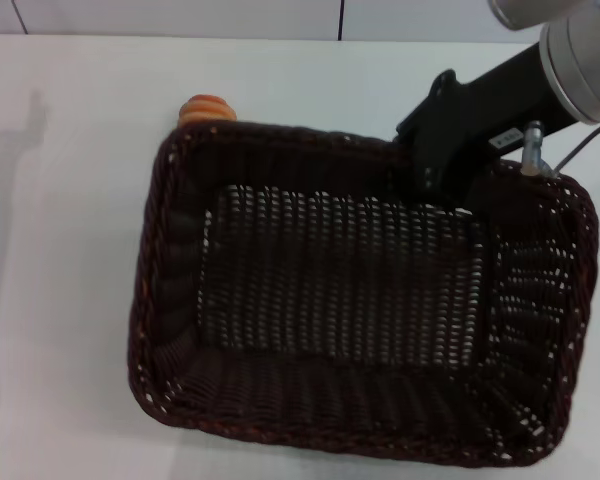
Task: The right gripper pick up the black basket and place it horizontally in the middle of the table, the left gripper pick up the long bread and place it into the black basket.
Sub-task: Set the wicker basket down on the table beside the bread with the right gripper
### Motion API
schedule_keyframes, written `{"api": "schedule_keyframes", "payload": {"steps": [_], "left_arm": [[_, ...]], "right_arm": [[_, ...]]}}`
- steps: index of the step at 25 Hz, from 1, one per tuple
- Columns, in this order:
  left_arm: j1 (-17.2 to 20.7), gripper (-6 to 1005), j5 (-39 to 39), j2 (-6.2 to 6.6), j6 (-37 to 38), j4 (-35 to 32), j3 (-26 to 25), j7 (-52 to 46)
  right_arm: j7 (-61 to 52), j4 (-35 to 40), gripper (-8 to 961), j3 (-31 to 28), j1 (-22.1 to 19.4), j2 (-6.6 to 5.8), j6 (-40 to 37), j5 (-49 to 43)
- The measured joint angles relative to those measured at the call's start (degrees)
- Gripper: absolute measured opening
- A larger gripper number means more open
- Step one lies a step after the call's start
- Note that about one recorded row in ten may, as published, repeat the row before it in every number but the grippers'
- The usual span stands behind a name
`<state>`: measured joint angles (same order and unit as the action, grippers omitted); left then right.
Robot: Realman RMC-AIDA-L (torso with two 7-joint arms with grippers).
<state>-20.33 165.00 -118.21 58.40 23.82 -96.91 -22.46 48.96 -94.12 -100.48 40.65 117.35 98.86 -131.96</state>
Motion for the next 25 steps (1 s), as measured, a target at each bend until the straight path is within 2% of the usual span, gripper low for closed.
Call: {"api": "schedule_keyframes", "payload": {"steps": [10,18,25], "left_arm": [[-0.06,861,-0.03,-0.22,-0.04,0.00,-0.03,-0.08],[-0.06,862,-0.03,-0.21,0.07,0.00,0.06,-0.13],[-0.05,861,-0.03,-0.16,0.17,0.00,0.14,-0.22]], "right_arm": [[-0.02,4.97,146,3.41,3.09,-0.16,1.62,-3.77],[-1.26,6.97,146,5.20,4.73,0.31,0.73,-4.06],[-1.91,11.55,159,6.62,6.19,0.64,-1.72,-4.95]]}}
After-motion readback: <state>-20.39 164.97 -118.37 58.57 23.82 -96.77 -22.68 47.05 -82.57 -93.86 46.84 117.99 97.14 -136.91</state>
